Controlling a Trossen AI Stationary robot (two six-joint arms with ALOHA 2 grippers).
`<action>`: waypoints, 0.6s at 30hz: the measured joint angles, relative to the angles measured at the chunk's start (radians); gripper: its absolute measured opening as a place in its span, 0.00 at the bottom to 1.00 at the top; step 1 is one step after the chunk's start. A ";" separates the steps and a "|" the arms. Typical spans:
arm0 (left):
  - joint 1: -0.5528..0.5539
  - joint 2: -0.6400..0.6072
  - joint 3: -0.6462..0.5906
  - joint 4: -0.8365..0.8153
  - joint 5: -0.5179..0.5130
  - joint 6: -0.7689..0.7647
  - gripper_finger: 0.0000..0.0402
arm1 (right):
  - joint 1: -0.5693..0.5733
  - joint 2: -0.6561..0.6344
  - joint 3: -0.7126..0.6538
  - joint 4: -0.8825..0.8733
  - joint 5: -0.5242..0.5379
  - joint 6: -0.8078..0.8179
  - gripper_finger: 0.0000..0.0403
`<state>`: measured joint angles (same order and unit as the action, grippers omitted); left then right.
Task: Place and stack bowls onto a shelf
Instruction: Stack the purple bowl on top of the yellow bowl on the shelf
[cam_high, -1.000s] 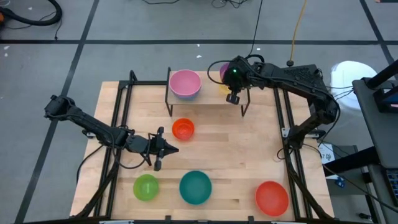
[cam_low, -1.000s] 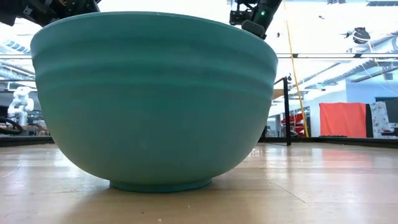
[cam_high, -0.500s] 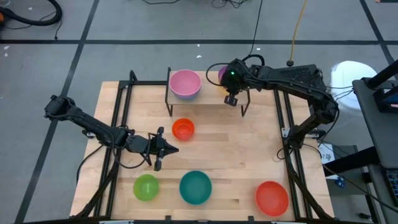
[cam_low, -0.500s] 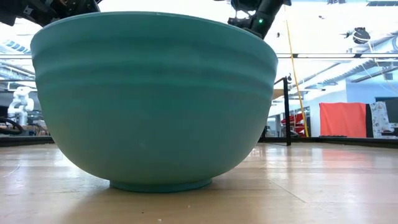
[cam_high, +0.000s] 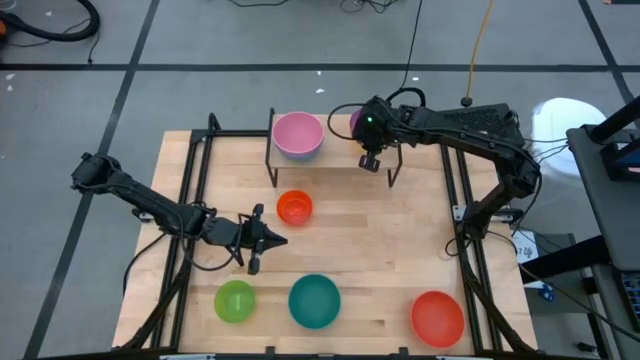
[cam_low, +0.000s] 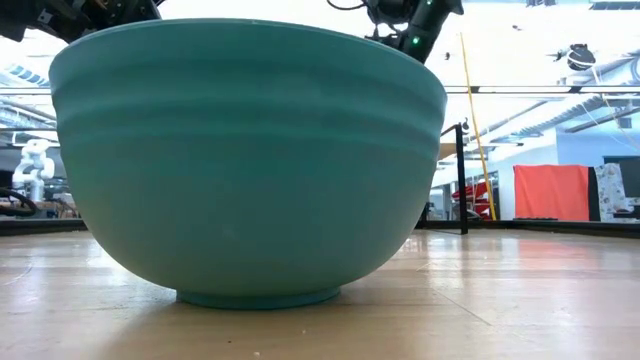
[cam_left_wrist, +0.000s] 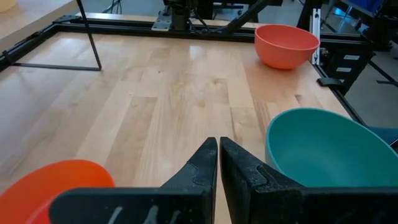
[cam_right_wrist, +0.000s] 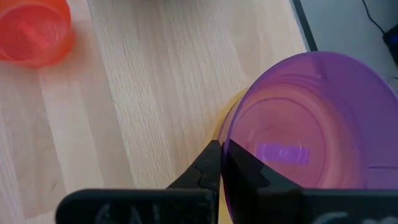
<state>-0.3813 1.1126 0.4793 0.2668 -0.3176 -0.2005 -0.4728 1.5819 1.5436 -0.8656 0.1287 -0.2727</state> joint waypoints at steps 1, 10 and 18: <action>0.000 0.000 0.000 0.000 0.000 0.000 0.05 | 0.000 0.001 0.000 0.000 0.000 -0.001 0.02; 0.000 0.000 0.000 0.000 0.000 0.011 0.05 | 0.000 -0.001 0.000 -0.018 0.000 -0.010 0.02; 0.000 0.000 0.000 0.000 0.000 0.013 0.05 | 0.000 -0.001 0.000 -0.030 0.001 -0.004 0.12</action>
<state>-0.3809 1.1126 0.4793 0.2665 -0.3176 -0.1873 -0.4725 1.5810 1.5436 -0.8955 0.1293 -0.2770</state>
